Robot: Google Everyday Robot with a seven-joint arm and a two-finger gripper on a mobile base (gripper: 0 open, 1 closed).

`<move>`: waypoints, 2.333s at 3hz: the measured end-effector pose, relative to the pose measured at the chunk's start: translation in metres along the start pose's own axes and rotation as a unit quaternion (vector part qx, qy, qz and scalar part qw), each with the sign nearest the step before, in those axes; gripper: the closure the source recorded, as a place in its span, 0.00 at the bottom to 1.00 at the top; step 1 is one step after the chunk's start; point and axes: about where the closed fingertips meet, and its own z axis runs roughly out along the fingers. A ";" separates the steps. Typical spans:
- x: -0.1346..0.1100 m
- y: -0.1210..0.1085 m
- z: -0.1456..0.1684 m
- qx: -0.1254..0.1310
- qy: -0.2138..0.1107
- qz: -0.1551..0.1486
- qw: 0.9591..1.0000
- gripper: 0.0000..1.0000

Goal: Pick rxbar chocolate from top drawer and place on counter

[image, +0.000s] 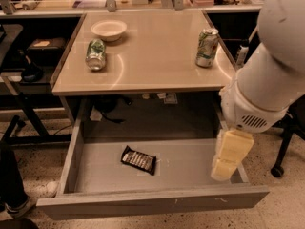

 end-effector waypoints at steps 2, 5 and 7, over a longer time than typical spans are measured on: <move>-0.043 0.021 0.067 -0.044 -0.018 0.010 0.999 0.00; -0.066 0.016 0.093 -0.046 -0.047 0.032 0.997 0.00; -0.101 0.015 0.143 -0.093 -0.076 0.072 0.990 0.00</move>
Offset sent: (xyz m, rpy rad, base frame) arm 0.0113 0.0847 -0.0958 0.1060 0.1355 -0.0013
